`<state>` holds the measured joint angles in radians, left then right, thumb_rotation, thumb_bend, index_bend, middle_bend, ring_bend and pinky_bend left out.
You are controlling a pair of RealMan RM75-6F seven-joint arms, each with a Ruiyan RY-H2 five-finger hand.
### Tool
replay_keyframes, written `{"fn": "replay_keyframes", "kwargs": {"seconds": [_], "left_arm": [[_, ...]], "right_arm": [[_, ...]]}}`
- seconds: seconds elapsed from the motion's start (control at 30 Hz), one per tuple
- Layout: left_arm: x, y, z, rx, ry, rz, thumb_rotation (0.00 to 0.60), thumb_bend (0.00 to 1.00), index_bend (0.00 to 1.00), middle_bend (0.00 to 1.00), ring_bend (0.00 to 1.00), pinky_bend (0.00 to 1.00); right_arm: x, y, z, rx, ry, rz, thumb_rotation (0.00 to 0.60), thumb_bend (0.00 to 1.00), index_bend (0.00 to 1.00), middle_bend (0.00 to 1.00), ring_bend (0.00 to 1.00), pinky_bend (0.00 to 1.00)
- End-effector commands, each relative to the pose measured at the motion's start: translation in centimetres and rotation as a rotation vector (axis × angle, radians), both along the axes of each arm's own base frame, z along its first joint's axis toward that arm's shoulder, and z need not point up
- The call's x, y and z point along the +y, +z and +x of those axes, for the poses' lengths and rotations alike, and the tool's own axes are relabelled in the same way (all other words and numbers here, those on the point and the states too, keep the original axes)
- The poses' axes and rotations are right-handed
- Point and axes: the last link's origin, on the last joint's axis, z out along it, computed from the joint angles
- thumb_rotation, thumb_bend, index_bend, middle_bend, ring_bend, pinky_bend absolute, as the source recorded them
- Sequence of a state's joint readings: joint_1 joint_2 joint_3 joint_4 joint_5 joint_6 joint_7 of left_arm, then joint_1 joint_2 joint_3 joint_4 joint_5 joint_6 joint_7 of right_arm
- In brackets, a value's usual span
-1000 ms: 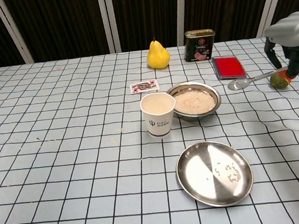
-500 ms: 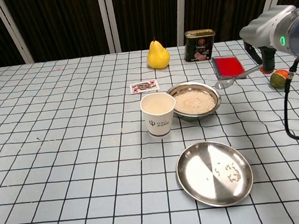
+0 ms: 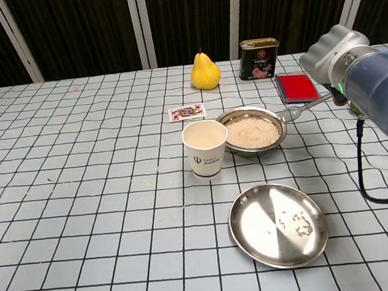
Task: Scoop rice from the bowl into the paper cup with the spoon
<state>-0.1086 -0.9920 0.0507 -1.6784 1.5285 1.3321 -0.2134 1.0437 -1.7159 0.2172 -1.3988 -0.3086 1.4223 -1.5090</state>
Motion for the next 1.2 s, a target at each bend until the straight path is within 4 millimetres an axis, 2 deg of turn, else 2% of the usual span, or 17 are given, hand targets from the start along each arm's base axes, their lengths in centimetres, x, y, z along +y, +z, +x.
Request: {"fn": "replay_keyframes", "kwargs": {"seconds": [0.03, 0.57, 1.2], "left_arm": [[0.0, 0.0, 0.0, -0.002, 0.000, -0.001, 0.600, 0.02, 0.00, 0.00, 0.00, 0.00], [-0.1, 0.1, 0.1, -0.012, 0.003, -0.005, 0.600, 0.02, 0.00, 0.00, 0.00, 0.00], [0.0, 0.1, 0.1, -0.033, 0.008, -0.017, 0.600, 0.02, 0.00, 0.00, 0.00, 0.00]], "right_arm": [[0.1, -0.3, 0.3, 0.012, 0.015, -0.002, 0.600, 0.51, 0.63, 0.96, 1.00, 0.98], [0.2, -0.3, 1.9, 0.094, 0.086, -0.037, 0.600, 0.52, 0.64, 0.96, 1.00, 0.98], [0.7, -3.0, 3.4, 0.194, 0.163, -0.034, 0.600, 0.52, 0.64, 0.96, 1.00, 0.98]]}}
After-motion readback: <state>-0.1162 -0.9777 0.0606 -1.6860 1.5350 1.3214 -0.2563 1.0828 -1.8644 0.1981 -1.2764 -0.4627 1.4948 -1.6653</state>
